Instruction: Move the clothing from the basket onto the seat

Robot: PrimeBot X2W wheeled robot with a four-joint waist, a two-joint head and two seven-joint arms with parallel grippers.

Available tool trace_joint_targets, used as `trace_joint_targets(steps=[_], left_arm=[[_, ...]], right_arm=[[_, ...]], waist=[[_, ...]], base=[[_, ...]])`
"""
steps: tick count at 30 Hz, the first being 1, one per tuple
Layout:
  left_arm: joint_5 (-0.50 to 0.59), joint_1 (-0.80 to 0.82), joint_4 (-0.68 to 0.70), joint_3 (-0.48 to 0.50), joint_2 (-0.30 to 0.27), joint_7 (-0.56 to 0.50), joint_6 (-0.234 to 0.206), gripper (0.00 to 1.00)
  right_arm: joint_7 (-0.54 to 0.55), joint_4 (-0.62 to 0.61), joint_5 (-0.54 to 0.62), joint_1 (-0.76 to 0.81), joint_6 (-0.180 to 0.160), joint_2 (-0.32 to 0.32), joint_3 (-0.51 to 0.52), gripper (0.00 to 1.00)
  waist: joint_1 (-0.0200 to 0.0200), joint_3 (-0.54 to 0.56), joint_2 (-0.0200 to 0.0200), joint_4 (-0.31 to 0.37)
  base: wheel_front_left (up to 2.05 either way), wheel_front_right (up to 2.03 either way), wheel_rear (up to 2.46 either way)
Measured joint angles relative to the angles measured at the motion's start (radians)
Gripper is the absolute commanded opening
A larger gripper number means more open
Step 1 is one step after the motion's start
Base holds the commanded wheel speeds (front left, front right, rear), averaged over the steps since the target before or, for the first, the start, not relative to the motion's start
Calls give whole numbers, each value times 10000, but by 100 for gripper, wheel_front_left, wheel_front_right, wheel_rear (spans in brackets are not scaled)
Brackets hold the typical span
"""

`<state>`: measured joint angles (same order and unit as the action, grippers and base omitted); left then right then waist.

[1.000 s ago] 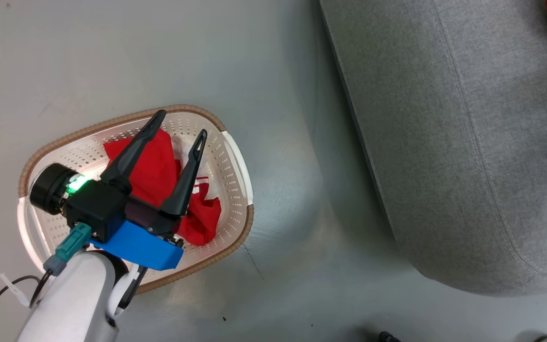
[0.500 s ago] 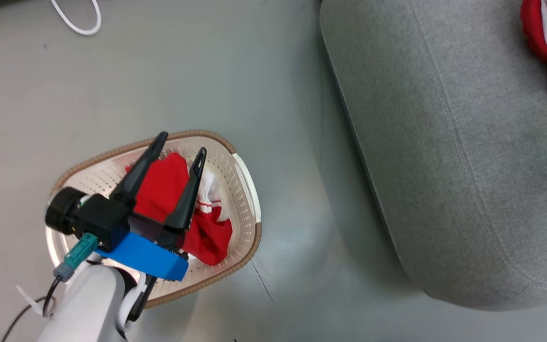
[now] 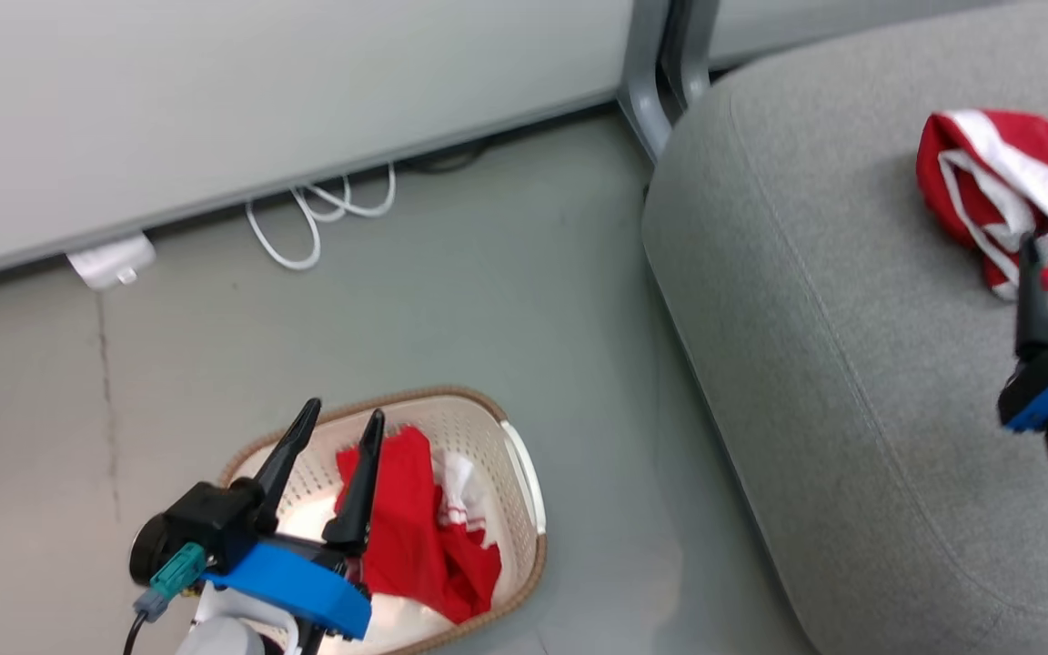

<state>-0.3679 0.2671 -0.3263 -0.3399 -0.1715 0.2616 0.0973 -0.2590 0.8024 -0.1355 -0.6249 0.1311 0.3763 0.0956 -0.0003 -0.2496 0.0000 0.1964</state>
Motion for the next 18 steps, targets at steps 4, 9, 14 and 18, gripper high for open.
trace_joint_targets(steps=[4, 9, 14, 18], left_arm=[[-4, -585, -67, 474, 169, 0, -35, 100], [79, -1238, -102, 980, 307, 2, -36, 100], [198, -1687, -58, 1442, 368, 4, -19, 100], [293, -1930, 12, 1795, 416, 6, -8, 100]], right_arm=[[165, -1214, -226, 1214, 0, -341, -385, 100], [500, -3229, -234, 2964, 0, -842, -437, 100], [1095, -5411, -44, 4722, 0, -1622, -274, 100], [1601, -6828, 132, 5826, 0, -2314, -232, 100]], waist=[[-1, 862, 0, -226], [-1, 1717, 0, -609], [0, 2199, 0, -1144], [0, 2468, 0, -1509]], base=[[0, 0, 0], [0, 0, 0], [0, 0, 0], [0, 0, 0]])
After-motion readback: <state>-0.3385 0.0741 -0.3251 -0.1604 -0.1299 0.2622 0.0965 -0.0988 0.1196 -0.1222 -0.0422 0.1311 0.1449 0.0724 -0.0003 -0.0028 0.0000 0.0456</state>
